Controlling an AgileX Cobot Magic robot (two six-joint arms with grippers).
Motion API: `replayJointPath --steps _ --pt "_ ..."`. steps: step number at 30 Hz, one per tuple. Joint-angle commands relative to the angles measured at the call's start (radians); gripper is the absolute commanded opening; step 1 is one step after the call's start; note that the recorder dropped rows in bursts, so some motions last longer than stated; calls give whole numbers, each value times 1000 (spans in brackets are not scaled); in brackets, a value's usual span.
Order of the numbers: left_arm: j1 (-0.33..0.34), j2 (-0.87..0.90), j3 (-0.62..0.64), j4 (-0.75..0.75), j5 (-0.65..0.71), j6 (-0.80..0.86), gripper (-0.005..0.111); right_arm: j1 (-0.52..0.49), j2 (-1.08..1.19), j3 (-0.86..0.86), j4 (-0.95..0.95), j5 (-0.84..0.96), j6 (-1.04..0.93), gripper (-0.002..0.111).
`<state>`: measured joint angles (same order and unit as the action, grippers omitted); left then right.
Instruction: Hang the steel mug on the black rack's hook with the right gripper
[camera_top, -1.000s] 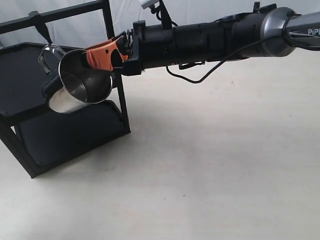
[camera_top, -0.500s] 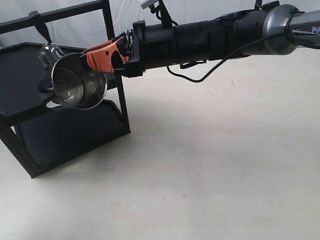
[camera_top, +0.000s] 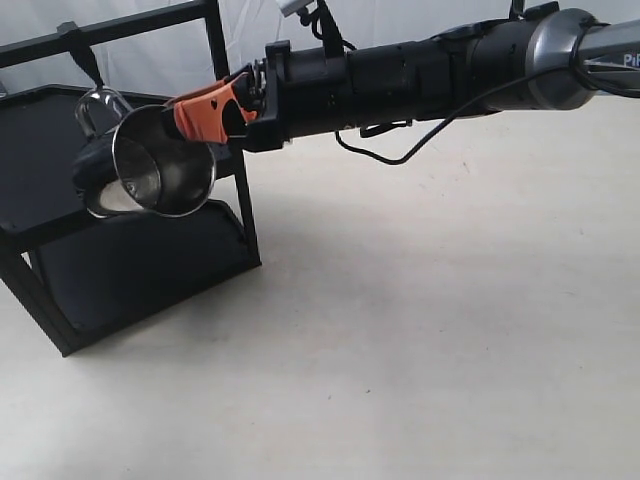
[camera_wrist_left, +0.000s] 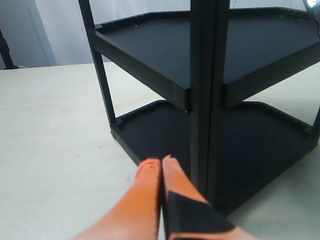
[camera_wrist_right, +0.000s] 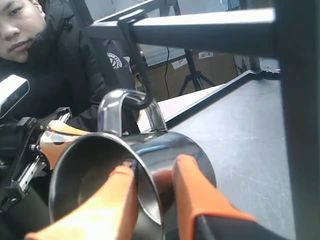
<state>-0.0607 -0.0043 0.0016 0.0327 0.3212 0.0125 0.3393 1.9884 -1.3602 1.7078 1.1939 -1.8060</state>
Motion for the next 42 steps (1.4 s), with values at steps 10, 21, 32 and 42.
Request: replayJointPath --steps 10,21,32,42 --pt "-2 4 -2 6 -8 -4 0 -8 -8 -4 31 -60 54 26" --pt "-2 4 -2 6 -8 -4 0 -8 -8 -4 31 -28 56 26" --pt "-2 4 -2 6 -8 -4 0 -8 -8 -4 27 1 66 30" --pt "-2 4 -2 6 -8 -4 0 -8 -8 -4 7 1 78 47"
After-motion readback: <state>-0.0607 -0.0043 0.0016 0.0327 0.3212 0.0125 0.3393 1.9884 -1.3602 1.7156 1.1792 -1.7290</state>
